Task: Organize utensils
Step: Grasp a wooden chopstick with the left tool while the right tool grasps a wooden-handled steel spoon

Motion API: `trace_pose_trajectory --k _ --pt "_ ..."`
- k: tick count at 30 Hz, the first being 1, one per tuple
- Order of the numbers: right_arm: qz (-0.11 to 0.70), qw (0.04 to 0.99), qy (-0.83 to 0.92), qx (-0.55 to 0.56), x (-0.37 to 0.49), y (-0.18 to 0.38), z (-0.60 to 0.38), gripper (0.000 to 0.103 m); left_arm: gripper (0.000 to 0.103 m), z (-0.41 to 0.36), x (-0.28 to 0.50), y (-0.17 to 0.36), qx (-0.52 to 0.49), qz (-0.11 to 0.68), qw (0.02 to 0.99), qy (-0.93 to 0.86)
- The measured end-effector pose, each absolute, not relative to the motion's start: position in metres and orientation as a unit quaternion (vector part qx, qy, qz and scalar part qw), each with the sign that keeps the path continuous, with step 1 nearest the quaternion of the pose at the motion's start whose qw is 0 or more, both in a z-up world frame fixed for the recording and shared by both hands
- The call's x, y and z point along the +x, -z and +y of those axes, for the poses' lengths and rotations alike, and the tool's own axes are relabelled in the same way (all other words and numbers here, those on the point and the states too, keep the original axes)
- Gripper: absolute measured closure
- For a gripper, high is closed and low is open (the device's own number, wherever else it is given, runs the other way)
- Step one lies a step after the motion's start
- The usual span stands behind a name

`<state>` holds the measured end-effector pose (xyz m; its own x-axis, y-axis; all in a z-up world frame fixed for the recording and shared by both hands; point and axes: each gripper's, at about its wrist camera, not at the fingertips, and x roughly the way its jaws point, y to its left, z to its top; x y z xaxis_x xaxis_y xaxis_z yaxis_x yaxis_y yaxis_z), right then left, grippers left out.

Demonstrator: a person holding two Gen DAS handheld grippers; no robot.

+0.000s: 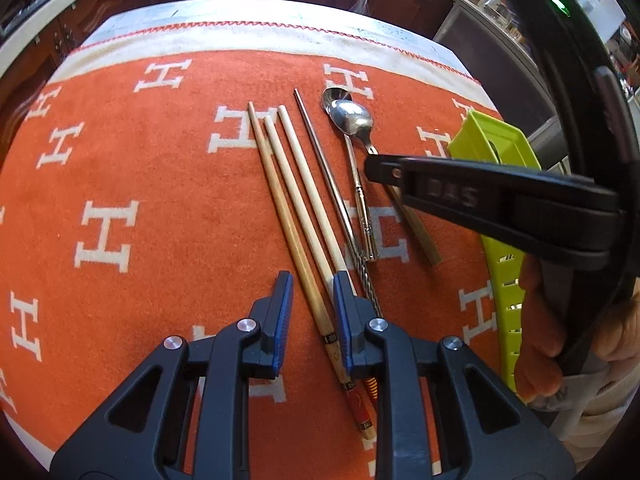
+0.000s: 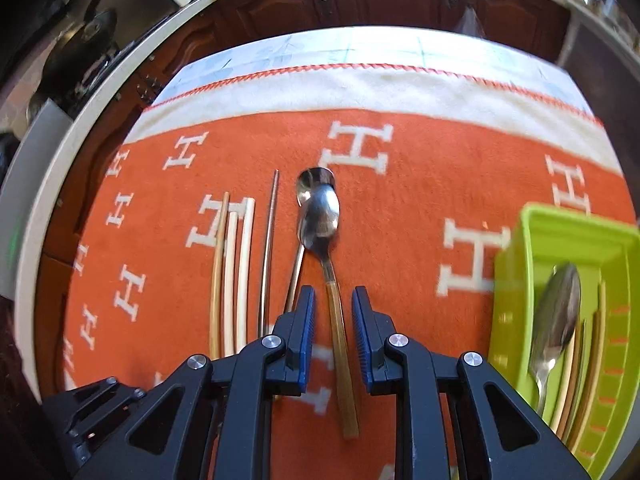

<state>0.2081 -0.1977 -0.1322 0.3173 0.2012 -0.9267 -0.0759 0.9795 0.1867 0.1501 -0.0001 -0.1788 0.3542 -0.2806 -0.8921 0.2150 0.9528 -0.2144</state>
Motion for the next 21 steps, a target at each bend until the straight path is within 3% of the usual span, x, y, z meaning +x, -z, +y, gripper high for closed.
trace_pose_trajectory --k 4,7,13,15,16,21 --pt "0.563 0.822 -0.085 0.011 0.213 0.135 -0.186 0.085 0.083 0.001 0.151 0.179 -0.028 0.547 0.823 0.153" --pt "0.549 0.831 -0.087 -0.019 0.208 0.135 -0.18 0.096 0.083 0.005 0.152 0.18 -0.019 0.545 0.825 0.145" --pt "0.547 0.831 -0.099 0.004 0.192 0.13 -0.191 0.097 0.084 -0.005 0.148 0.183 0.02 0.535 0.834 0.133" --pt "0.547 0.831 -0.1 0.027 0.185 0.127 -0.2 0.097 0.088 -0.008 0.147 0.183 0.028 0.532 0.837 0.128" --pt "0.545 0.831 -0.1 0.035 0.182 0.125 -0.202 0.097 0.095 -0.01 0.146 0.184 0.039 0.529 0.839 0.119" --pt "0.529 0.838 -0.109 0.075 0.162 0.107 -0.218 0.097 0.099 -0.005 0.142 0.184 0.026 0.533 0.838 0.114"
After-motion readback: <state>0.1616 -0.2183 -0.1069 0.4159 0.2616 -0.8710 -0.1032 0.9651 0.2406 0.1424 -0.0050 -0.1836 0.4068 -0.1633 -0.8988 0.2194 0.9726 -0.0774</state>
